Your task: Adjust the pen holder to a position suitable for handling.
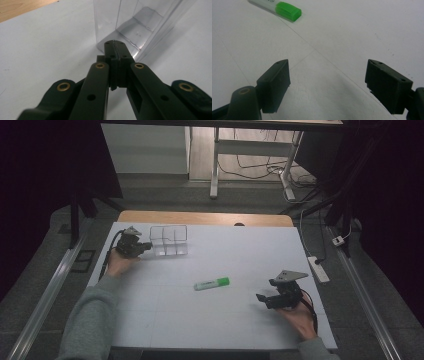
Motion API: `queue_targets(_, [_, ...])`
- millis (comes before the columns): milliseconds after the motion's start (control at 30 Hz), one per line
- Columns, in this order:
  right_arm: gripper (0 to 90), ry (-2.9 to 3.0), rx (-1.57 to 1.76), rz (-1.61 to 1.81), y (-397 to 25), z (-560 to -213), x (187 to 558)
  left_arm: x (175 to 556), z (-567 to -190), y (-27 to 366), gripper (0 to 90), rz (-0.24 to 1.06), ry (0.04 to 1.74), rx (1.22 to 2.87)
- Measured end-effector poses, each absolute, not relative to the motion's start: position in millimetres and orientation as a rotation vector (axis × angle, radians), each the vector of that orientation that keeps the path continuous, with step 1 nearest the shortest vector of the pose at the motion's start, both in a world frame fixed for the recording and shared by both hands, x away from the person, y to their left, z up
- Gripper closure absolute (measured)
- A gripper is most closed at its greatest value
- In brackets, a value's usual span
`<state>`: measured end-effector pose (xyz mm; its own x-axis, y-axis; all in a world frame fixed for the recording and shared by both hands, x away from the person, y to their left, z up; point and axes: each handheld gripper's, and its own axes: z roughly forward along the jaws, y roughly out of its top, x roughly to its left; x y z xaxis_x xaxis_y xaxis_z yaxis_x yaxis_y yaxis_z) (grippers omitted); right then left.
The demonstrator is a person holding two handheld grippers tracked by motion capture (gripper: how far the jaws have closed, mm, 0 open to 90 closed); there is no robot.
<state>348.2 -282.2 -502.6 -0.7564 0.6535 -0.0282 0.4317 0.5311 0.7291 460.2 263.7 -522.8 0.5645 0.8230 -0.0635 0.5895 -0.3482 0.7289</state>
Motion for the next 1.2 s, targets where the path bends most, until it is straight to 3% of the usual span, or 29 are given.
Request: queue_targets(1200, [19.7,2.479,0.908,1.041,-281.8,-503.0,347.6,486.8,-522.0,216.4,88.9,0.381,1.095,2.078])
